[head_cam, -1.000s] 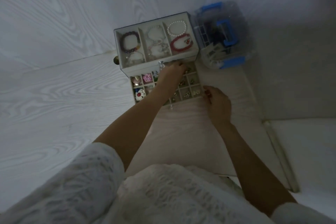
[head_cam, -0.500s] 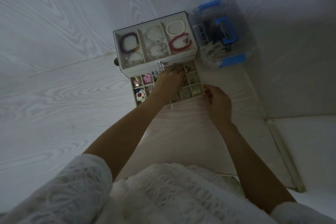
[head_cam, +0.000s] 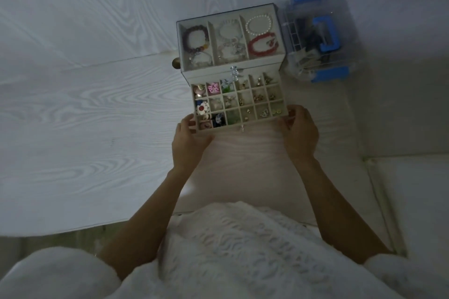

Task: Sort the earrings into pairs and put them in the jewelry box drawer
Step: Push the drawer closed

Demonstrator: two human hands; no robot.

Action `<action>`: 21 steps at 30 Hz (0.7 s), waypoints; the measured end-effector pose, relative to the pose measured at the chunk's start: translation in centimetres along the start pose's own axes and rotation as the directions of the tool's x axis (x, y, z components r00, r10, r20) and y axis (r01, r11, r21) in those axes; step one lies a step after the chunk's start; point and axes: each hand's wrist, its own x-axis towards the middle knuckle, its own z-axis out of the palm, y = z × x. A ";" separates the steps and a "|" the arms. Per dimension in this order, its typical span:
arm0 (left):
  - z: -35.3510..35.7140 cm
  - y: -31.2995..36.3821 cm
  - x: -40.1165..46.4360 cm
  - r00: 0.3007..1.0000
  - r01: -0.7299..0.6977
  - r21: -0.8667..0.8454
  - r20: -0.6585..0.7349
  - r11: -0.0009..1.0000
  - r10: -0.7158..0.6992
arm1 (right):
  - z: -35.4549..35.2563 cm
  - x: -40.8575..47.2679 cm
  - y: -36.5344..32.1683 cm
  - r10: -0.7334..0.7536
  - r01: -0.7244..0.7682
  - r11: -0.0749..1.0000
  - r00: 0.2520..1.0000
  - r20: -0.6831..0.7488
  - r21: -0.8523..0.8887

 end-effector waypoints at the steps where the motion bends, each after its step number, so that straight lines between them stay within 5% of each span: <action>1: 0.1 -0.1 0.4 0.999 0.038 -0.029 0.000 0.999 -0.038 | -0.1 0.2 -0.1 0.000 0.000 1.000 1.000 0.000 -0.012; 10: -0.6 1.1 4.6 0.993 0.049 -0.061 -0.105 0.997 -0.056 | 1.1 1.7 -2.5 -0.057 0.067 0.984 0.997 -0.060 0.164; 15: -1.4 1.0 6.9 0.989 -0.062 0.027 -0.132 0.998 0.065 | 2.5 2.3 -3.6 -0.174 0.178 0.984 0.979 0.108 -0.032; 21: -1.5 2.1 9.2 0.989 -0.135 -0.020 -0.072 0.991 0.133 | 3.0 4.5 -5.5 -0.266 0.292 0.935 0.953 0.142 -0.204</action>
